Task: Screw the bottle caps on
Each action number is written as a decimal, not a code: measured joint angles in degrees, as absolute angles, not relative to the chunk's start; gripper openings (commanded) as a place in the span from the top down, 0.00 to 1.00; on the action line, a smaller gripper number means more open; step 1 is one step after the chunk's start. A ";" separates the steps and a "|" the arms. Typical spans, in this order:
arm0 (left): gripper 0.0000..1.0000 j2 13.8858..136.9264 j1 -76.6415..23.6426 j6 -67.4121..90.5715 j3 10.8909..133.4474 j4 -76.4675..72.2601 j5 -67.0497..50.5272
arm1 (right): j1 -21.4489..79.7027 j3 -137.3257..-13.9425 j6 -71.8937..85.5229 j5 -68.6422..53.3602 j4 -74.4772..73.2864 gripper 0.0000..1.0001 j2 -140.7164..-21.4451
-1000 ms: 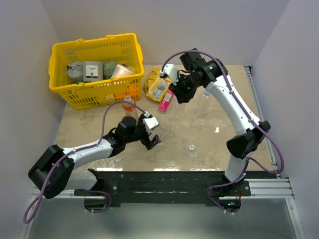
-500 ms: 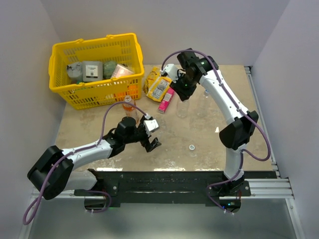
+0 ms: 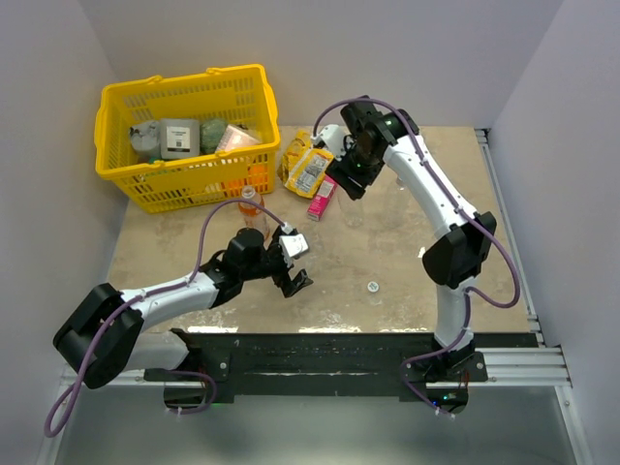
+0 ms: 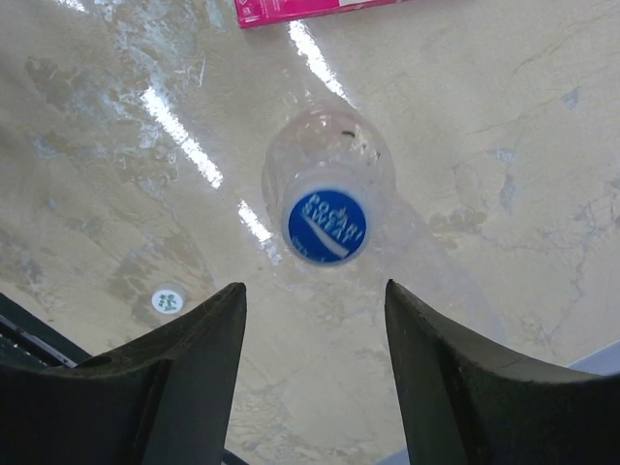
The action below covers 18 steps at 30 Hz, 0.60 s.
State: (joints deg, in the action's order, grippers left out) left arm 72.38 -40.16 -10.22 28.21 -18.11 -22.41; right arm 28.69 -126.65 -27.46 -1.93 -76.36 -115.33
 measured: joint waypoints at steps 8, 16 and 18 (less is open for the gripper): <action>0.00 72.36 -40.16 -10.22 27.73 -18.33 -22.59 | 28.69 -127.07 -27.22 -1.06 -76.23 0.37 -117.05; 0.00 72.31 -40.14 -10.28 27.49 -18.20 -22.83 | 28.69 -128.53 -27.05 -0.97 -75.94 0.37 -117.05; 0.01 71.83 -39.99 -10.59 27.51 -17.17 -22.90 | 28.69 -128.55 -27.05 -0.97 -75.88 0.37 -117.05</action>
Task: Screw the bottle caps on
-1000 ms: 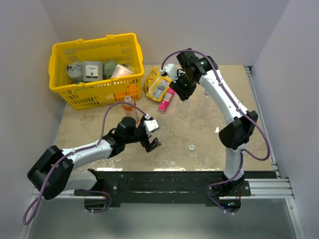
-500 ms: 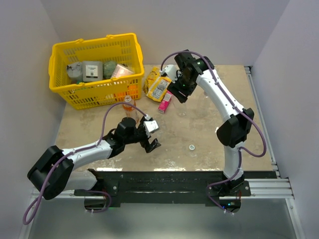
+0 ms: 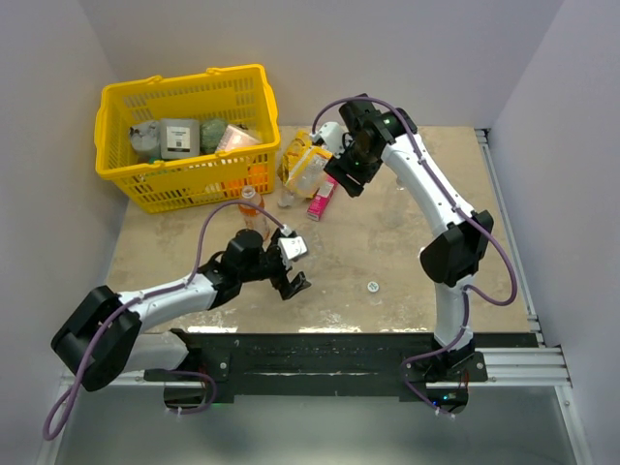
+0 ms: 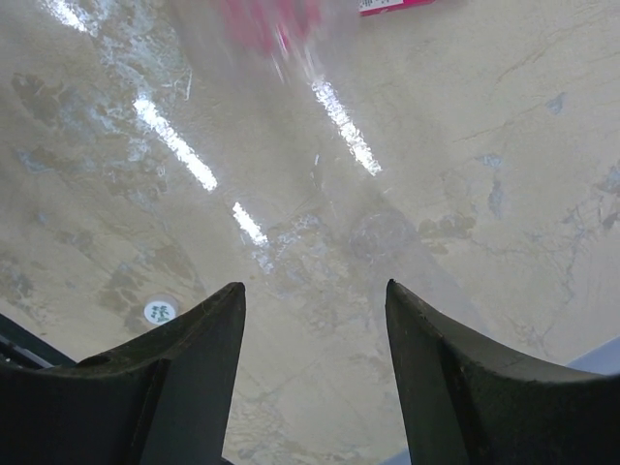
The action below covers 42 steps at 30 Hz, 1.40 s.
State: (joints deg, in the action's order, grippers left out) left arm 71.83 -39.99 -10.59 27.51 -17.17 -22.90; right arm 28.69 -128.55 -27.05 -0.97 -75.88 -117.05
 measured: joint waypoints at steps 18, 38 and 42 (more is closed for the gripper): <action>0.00 40.49 -14.04 -12.25 46.54 6.72 -16.12 | 34.48 -134.58 -24.10 -20.56 -60.90 0.22 -114.30; 0.01 52.38 16.82 9.47 61.17 6.98 -25.63 | 47.03 -121.99 -10.70 -20.36 -25.32 0.18 -122.91; 0.01 52.16 16.80 9.43 61.17 6.98 -27.09 | 47.27 -121.62 -10.52 -18.70 -25.32 0.26 -123.74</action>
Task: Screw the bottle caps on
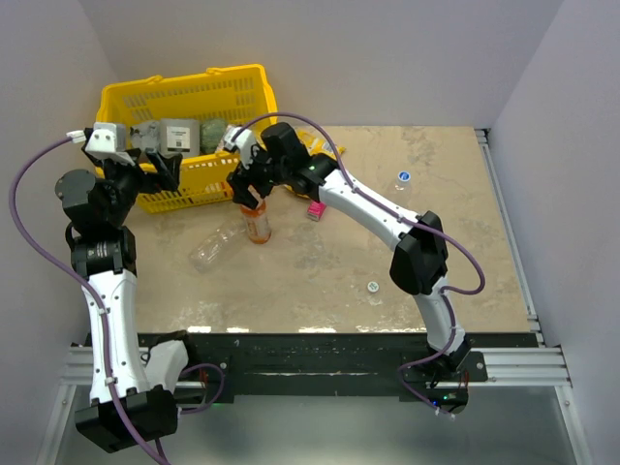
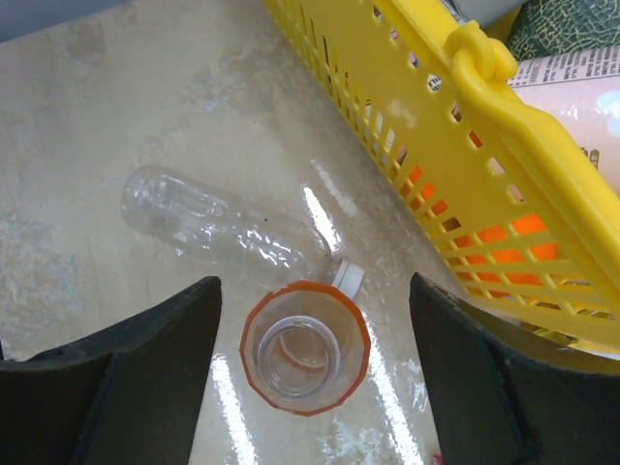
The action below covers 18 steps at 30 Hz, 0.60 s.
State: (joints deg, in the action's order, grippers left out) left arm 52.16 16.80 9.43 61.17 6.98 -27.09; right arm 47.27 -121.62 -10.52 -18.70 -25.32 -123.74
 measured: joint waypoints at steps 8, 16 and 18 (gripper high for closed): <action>0.01 52.58 16.32 8.97 60.42 6.50 -29.74 | 47.37 -117.86 -10.76 -16.93 -24.32 0.76 -123.72; 0.00 53.87 14.55 3.64 53.65 3.84 -38.39 | 47.11 -117.60 -12.64 -17.61 -26.37 1.00 -122.19; 0.00 53.93 12.67 0.45 51.18 3.53 -41.06 | 46.50 -116.49 -13.80 -18.65 -28.97 1.00 -119.42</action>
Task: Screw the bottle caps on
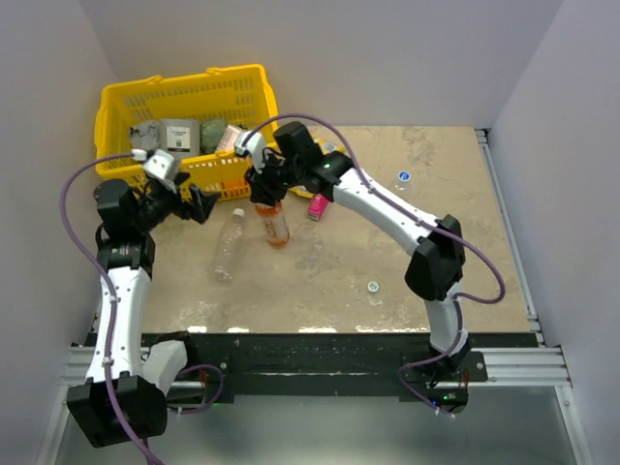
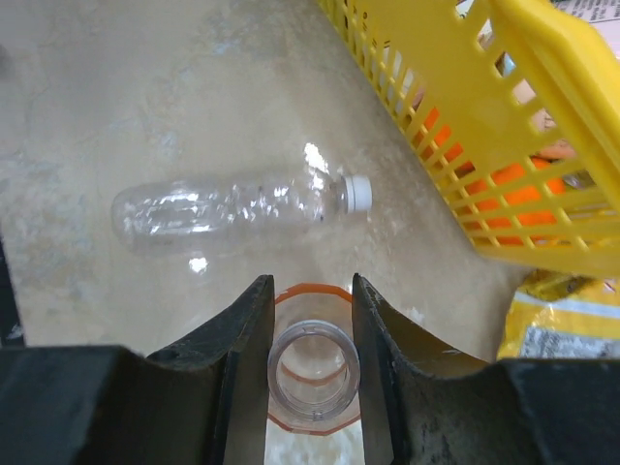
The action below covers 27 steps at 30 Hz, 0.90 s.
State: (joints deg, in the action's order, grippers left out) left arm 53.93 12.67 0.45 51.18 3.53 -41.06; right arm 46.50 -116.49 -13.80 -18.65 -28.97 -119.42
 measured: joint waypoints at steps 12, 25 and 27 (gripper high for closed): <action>0.00 55.64 -8.40 -8.78 32.21 -7.20 -53.69 | 40.77 -116.68 -21.30 -36.99 -41.21 1.00 -95.98; 0.00 68.16 -23.75 -1.65 32.75 -26.52 -54.37 | 42.37 -117.62 -21.69 -41.52 -48.95 1.00 -99.57; 0.00 68.88 -26.20 -0.58 33.01 -27.68 -54.46 | 42.59 -117.58 -21.41 -41.76 -49.01 1.00 -99.42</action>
State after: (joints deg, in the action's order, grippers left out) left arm 68.88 -26.20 -0.58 33.01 -27.68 -54.46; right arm 42.59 -117.58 -21.41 -41.76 -49.01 -99.42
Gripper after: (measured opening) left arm 0.996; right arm 0.361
